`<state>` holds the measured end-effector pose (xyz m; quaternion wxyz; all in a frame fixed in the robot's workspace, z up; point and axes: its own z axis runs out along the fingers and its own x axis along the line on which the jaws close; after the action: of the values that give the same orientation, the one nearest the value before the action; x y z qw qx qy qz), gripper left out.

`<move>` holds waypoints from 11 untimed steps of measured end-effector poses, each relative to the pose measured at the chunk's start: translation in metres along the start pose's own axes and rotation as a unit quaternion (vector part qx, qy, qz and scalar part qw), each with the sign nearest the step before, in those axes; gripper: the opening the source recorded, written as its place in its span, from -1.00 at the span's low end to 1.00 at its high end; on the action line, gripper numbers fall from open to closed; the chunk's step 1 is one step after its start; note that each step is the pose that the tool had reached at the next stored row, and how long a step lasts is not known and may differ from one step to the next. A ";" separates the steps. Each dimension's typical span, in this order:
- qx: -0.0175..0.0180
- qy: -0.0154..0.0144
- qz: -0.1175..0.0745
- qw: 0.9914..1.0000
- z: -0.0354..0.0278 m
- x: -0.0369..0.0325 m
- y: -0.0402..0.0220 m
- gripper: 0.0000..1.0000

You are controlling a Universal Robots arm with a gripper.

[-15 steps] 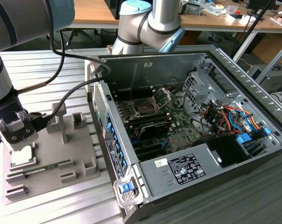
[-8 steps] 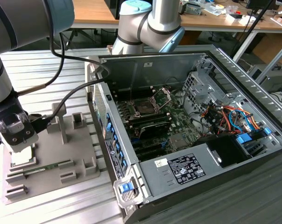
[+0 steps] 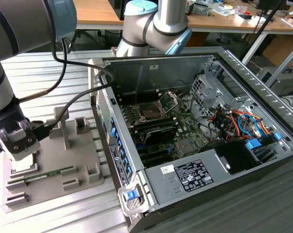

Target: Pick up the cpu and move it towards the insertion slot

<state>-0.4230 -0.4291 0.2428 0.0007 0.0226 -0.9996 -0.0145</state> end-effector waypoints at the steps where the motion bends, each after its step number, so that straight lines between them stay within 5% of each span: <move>1: 0.000 0.000 0.000 1.000 0.0006 0.0000 0.0000 -0.79; 11: 0.000 0.000 0.000 1.000 0.0074 0.0001 -0.0002 -0.79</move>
<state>-0.4231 -0.4291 0.2354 0.0007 0.0226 -0.9996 -0.0145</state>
